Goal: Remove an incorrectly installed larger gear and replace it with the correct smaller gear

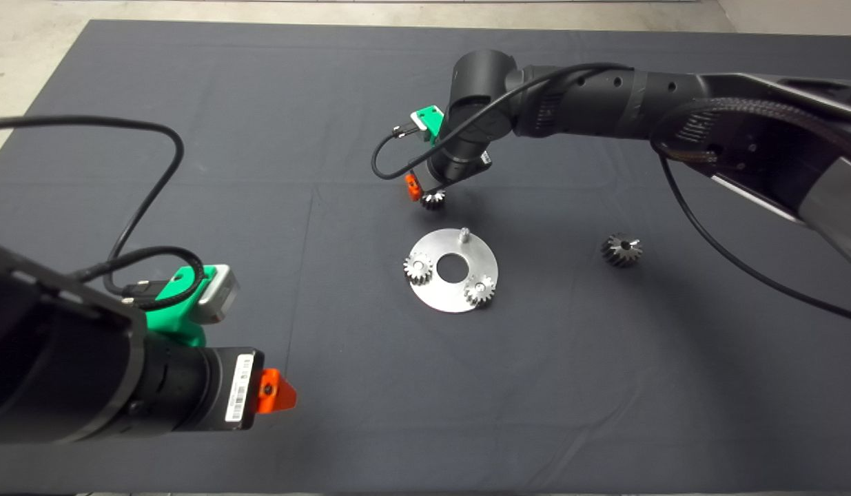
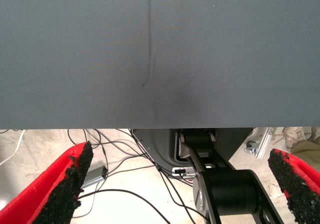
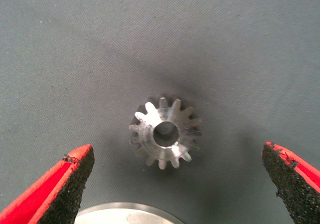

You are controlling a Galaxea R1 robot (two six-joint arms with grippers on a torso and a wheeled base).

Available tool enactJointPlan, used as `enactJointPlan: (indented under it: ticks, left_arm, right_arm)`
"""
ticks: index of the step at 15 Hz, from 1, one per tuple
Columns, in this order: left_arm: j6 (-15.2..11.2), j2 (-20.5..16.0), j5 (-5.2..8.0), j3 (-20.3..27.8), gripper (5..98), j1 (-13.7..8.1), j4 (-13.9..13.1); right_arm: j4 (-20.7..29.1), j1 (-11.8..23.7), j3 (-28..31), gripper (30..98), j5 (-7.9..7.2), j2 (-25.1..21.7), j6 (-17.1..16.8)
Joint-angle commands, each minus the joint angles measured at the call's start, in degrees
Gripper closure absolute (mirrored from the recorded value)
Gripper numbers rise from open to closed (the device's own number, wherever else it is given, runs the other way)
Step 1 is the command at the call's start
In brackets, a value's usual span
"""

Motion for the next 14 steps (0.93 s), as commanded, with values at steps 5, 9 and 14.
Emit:
enactJointPlan:
  ticks: [5,9,14]
  left_arm:
    - [-0.1,-0.2,3.51,0.0,14.4,0.4,1.3]
    - [0.1,-0.2,3.60,0.1,14.4,0.5,2.8]
    - [0.0,-0.2,3.60,0.2,14.4,0.5,2.8]
  right_arm:
    - [-4.9,-1.4,-1.0,39.5,0.54,0.3,0.0]
    - [-7.9,-1.7,-1.4,39.5,1.31,0.3,0.0]
    - [-10.3,-1.7,-1.6,39.5,1.86,0.3,-0.1]
